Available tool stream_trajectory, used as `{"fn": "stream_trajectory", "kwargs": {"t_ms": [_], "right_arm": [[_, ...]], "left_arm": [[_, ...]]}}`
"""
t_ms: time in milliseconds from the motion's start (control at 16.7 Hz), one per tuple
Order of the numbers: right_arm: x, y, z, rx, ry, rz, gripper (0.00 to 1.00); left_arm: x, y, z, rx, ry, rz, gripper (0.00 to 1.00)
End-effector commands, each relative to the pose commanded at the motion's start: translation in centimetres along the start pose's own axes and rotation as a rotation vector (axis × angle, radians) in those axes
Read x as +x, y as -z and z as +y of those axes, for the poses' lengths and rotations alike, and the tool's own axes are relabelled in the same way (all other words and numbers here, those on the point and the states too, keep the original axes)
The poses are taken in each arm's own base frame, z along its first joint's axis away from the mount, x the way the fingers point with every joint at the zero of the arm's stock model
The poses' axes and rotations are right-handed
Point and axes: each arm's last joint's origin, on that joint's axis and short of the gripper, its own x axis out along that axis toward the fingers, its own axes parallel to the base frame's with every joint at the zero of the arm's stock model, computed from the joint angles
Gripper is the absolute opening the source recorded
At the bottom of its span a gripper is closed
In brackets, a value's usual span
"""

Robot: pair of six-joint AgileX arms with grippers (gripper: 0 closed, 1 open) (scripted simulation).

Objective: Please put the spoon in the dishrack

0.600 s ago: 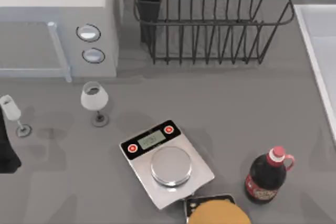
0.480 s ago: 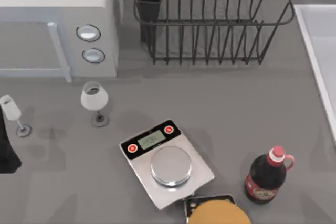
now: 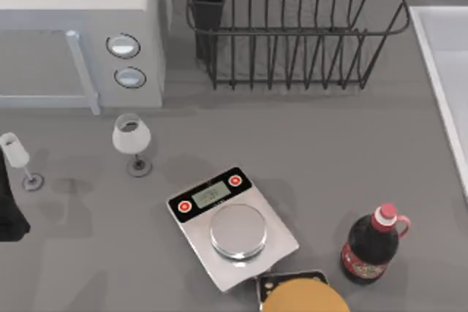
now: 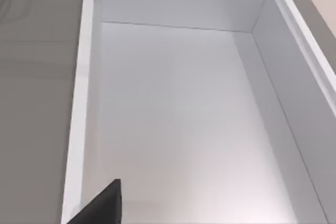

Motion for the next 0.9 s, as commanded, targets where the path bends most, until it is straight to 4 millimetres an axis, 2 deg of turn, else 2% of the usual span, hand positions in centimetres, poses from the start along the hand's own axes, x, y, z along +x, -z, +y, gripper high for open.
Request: {"fn": "stream_trajectory", "kwargs": {"t_ms": [180, 480, 660, 900], "right_arm": [[2.0, -1.2, -1.8, -0.041, 0.013, 0.342, 1.0], [6.0, -1.8, -5.9, -0.032, -0.07, 0.851, 1.0], [7.6, -1.9, -8.3, -0.006, -0.132, 1.026, 1.0], [9.0, -1.9, -10.4, 0.021, -0.187, 1.135, 1.0]], "left_arm": [[0.0, 0.0, 0.0, 0.0, 0.0, 0.0, 1.0], [0.0, 0.0, 0.0, 0.0, 0.0, 0.0, 1.0], [0.0, 0.0, 0.0, 0.0, 0.0, 0.0, 1.0], [0.0, 0.0, 0.0, 0.0, 0.0, 0.0, 1.0]]}}
